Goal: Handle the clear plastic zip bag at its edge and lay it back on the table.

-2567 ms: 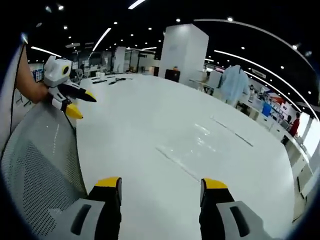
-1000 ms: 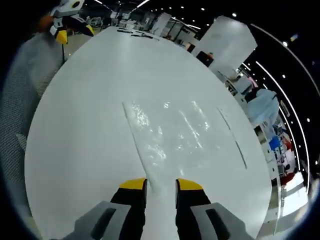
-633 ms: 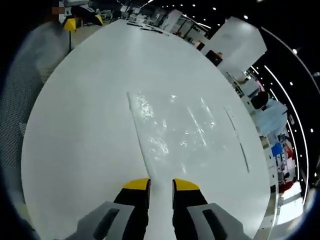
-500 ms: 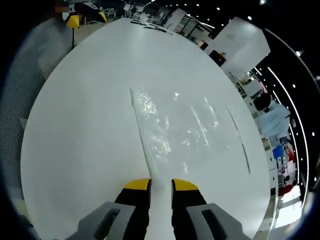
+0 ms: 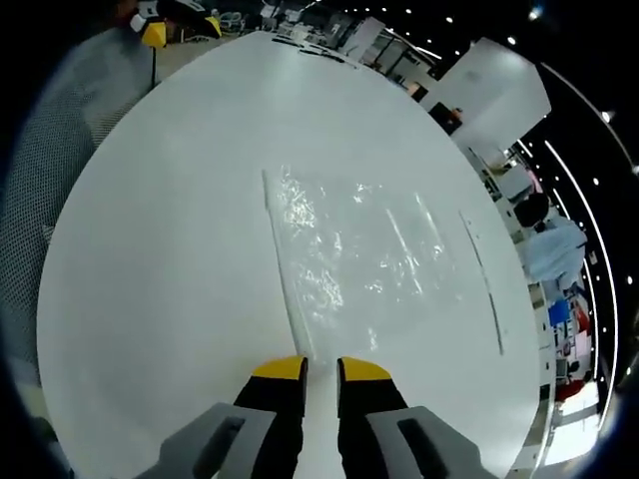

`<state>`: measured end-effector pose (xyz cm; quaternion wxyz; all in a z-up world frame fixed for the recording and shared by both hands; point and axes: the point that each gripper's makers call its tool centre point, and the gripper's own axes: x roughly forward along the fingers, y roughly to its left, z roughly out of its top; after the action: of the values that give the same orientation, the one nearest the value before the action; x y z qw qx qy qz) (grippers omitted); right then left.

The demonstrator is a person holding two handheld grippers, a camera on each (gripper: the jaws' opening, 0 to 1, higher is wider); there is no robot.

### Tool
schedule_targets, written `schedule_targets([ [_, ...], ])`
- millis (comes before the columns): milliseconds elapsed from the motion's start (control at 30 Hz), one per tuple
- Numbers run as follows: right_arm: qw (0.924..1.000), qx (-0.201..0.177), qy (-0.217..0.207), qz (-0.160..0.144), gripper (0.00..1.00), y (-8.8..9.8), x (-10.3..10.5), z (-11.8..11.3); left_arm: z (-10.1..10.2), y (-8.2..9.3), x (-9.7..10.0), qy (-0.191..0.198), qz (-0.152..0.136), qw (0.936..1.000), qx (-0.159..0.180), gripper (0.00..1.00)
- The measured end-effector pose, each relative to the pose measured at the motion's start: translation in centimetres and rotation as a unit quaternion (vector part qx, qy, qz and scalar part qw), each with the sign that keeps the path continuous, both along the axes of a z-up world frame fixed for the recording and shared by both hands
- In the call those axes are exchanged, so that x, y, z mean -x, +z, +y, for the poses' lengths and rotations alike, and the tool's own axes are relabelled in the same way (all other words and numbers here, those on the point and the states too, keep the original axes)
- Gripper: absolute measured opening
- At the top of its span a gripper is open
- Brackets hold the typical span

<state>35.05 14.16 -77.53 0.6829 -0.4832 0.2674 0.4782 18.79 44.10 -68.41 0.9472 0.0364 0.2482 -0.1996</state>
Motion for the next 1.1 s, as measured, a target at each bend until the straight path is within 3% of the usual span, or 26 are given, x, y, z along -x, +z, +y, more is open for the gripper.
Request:
schedule_targets([
  [767, 0.9996, 0.005, -0.001, 0.029, 0.0, -0.3, 0.2, 0.4, 0.1, -0.2, 0.2, -0.001, 0.004, 1.0, -0.003, 0.54],
  [1100, 0.9998, 0.011, 0.013, 0.007, 0.0, 1.0, 0.2, 0.7, 0.0, -0.1, 0.1, -0.001, 0.005, 1.0, -0.003, 0.54],
])
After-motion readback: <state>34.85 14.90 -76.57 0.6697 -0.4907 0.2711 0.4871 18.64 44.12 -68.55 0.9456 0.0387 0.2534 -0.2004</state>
